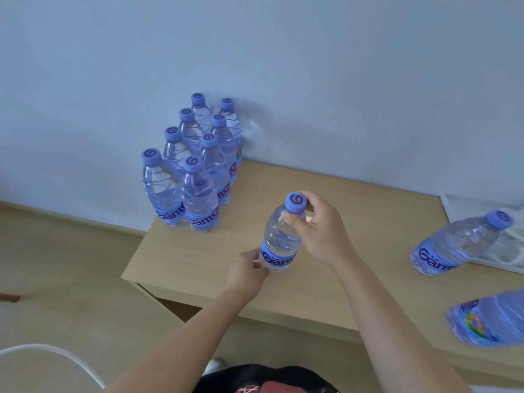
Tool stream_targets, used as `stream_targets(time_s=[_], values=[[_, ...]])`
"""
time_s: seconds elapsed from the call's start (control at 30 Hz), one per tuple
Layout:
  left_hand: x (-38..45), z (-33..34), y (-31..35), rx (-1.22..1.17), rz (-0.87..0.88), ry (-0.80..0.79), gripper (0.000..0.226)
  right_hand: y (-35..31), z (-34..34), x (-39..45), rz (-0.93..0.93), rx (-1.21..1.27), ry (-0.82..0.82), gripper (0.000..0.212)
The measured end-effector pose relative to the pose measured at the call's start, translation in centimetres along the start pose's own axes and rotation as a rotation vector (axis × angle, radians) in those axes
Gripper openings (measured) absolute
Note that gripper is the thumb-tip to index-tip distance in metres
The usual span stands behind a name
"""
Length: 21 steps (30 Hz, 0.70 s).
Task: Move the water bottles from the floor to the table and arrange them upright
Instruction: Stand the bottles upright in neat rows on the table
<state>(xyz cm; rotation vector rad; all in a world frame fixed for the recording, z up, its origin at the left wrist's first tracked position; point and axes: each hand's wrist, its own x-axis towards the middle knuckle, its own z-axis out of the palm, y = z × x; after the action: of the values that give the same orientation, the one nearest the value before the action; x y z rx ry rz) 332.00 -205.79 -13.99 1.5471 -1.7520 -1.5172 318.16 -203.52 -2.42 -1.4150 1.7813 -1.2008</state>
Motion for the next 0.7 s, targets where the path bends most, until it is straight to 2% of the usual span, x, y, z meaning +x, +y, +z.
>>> stream_targets(time_s=[0.07,0.2,0.3,0.5,0.63,0.7], values=[[0.6,-0.6,-0.2,0.000,-0.006,0.009,0.030,-0.4,0.9,0.8,-0.002,-0.018,0.006,0.017],[1.9,-1.7,0.2,-0.020,-0.046,-0.022,0.056,-1.3,1.9,3.0,-0.022,-0.079,0.024,0.018],[3.2,-2.5,1.2,-0.074,-0.070,-0.038,0.062,-2.0,2.2,5.1,-0.029,-0.100,0.057,0.015],[6.4,-4.6,3.9,-0.100,-0.082,-0.043,0.062,-2.6,2.9,9.9,-0.028,-0.103,0.095,0.014],[8.6,-5.3,5.4,-0.075,-0.072,0.003,0.045,-2.4,3.8,12.6,-0.034,-0.126,0.089,0.021],[9.5,-5.4,6.0,-0.111,-0.118,-0.037,0.044,-2.2,4.1,13.8,-0.041,-0.142,0.078,0.020]])
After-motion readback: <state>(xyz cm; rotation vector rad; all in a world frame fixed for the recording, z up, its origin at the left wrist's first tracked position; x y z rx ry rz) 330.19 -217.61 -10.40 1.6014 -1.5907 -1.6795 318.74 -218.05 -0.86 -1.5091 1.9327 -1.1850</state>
